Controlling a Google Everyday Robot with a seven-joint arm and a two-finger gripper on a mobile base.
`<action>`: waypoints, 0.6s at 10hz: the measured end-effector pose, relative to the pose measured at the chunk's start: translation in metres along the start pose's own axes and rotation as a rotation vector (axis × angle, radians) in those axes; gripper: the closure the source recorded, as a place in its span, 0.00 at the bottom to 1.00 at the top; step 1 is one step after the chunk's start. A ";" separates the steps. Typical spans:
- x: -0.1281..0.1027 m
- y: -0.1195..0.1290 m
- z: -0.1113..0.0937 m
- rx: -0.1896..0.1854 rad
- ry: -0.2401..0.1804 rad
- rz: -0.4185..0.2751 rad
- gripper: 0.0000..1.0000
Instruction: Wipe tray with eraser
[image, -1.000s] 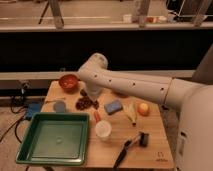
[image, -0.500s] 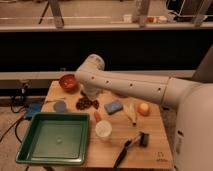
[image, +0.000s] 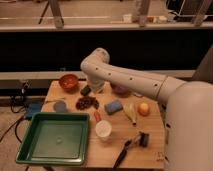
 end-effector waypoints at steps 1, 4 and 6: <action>0.001 0.001 0.001 0.006 -0.008 0.006 0.20; 0.002 0.005 0.002 0.024 -0.030 0.018 0.20; -0.001 0.005 0.002 0.027 -0.034 0.015 0.20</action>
